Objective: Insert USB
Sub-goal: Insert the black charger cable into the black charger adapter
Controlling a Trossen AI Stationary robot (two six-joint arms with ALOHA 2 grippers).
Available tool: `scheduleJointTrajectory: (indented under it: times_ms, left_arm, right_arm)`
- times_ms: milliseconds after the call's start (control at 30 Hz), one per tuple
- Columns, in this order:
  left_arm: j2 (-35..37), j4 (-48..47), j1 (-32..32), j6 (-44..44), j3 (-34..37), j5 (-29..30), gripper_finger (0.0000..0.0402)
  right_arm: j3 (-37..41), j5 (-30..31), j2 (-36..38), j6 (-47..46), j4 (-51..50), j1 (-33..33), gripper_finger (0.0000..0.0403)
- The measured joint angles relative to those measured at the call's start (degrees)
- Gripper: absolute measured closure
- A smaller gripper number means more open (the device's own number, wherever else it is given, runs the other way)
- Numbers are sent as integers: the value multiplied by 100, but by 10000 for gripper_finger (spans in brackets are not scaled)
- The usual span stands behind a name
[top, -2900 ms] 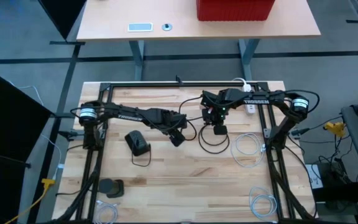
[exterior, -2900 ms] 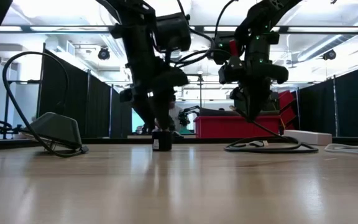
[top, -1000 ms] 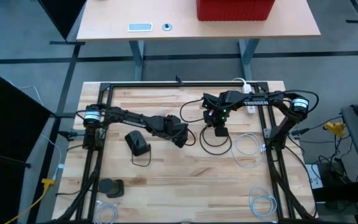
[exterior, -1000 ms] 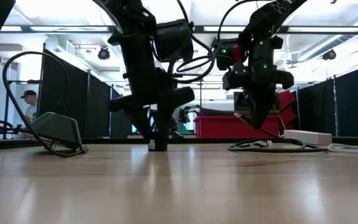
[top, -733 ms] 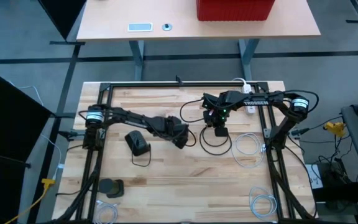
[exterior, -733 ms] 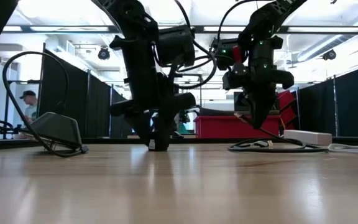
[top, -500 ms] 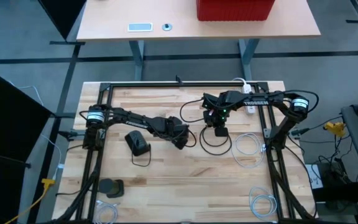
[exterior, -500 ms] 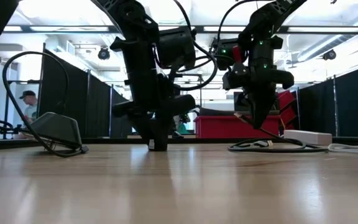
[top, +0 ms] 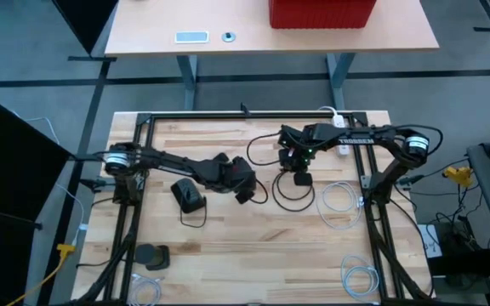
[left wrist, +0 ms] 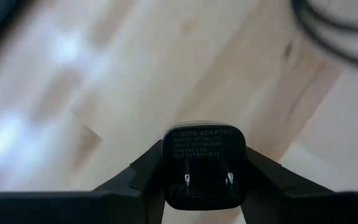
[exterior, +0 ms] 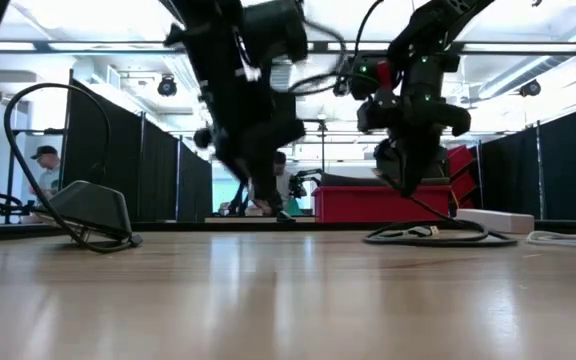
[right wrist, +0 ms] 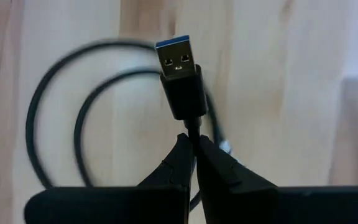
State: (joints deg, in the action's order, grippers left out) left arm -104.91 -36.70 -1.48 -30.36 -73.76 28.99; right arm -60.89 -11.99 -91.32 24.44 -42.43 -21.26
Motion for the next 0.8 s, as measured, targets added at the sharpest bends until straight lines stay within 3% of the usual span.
scheduleJointTrajectory:
  times_ms: [100,167,267,500,600,800]
  left_arm:
    - [493,610,-22,493,388,182,260]
    - [941,1386,50,734,898,-30,260]
    - [1654,3004,273,1078,1882,-881,260]
    - [2514,7503,979,1343,4002,-3588,260]
    - [2543,8385,1189,1510,4450,-4105,260]
    - [2555,8879,1661,1479,4753,-4773,260]
  right_arm:
    - [403,-1,163,-266,947,5,403]
    - [764,24,262,-372,1526,41,403]
    - [1275,362,456,-360,2426,180,403]
    - [1631,2106,602,-32,3528,804,403]
    - [1633,2550,598,166,3753,1083,403]
    - [1631,2660,598,-90,3943,1241,403]
